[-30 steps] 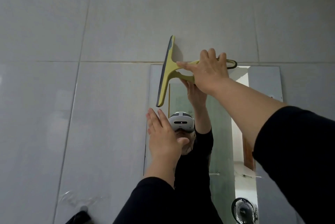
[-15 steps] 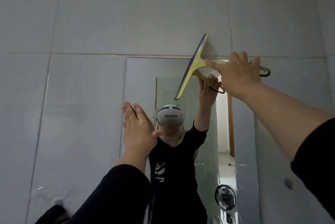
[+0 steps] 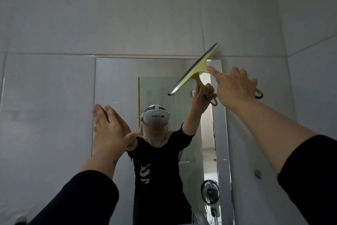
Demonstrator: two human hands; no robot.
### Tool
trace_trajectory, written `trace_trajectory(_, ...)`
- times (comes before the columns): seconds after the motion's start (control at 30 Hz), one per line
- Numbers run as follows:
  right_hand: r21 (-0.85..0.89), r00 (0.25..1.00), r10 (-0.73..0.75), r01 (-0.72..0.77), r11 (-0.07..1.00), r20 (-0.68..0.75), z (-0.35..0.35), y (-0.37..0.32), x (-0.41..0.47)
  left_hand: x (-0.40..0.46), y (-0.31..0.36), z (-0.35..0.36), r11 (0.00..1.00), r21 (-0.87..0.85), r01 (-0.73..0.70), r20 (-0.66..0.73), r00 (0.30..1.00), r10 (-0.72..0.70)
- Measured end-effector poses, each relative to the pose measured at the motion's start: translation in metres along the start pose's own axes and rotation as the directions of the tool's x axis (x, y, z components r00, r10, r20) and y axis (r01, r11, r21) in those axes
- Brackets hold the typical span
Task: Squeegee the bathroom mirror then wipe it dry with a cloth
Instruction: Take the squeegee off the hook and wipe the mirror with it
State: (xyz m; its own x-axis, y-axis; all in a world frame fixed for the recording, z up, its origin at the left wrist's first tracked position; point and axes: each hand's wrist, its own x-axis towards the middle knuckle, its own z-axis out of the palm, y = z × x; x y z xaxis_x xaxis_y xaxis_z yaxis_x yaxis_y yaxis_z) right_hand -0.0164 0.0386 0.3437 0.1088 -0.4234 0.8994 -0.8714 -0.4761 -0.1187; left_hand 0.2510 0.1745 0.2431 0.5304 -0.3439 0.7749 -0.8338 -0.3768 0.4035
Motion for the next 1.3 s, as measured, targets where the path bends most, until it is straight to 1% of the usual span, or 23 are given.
trace_trajectory(0.13, 0.107, 0.998, 0.056, -0.056, 0.993, 0.011, 0.011, 0.0, -0.006, 0.001, 0.0, 0.001, 1.0, 0.01, 0.002, -0.001, 1.0, -0.002)
trace_trajectory(0.4, 0.294, 0.983, 0.156, -0.179, 0.939, 0.099, 0.018, -0.01, -0.037, 0.001, -0.001, 0.002, 1.0, 0.005, -0.002, -0.004, 1.0, 0.002)
trace_trajectory(0.6, 0.492, 0.953, 0.25, -0.304, 0.816, 0.173, 0.027, -0.046, -0.062, 0.002, -0.007, 0.003, 1.0, -0.001, -0.022, -0.026, 0.999, 0.022)
trace_trajectory(0.73, 0.583, 0.933, 0.299, -0.358, 0.729, 0.2, 0.024, -0.071, -0.075, -0.002, -0.016, 0.001, 0.999, 0.001, -0.04, -0.065, 0.997, 0.04)
trace_trajectory(0.8, 0.611, 0.925, 0.314, -0.378, 0.696, 0.214, 0.023, -0.083, -0.079, -0.007, -0.022, -0.001, 1.0, 0.0, -0.015, -0.08, 0.997, 0.015)
trace_trajectory(0.93, 0.674, 0.905, 0.349, -0.416, 0.61, 0.242, 0.03, -0.109, -0.086, -0.021, -0.037, 0.004, 0.997, -0.063, 0.043, -0.015, 0.999, -0.044)
trace_trajectory(1.03, 0.704, 0.915, 0.317, -0.397, 0.589, 0.251, 0.036, -0.136, -0.091, -0.032, -0.043, 0.009, 0.992, -0.124, 0.035, 0.035, 0.999, -0.031)
trace_trajectory(1.13, 0.726, 0.936, 0.269, -0.347, 0.594, 0.227, 0.034, -0.163, -0.098, -0.035, -0.045, 0.012, 0.985, -0.166, 0.041, 0.043, 0.998, -0.034)
trace_trajectory(1.3, 0.706, 0.974, 0.128, -0.222, 0.672, 0.185, 0.022, -0.201, -0.108, -0.035, -0.047, 0.011, 0.984, -0.172, 0.034, 0.045, 0.999, -0.027)
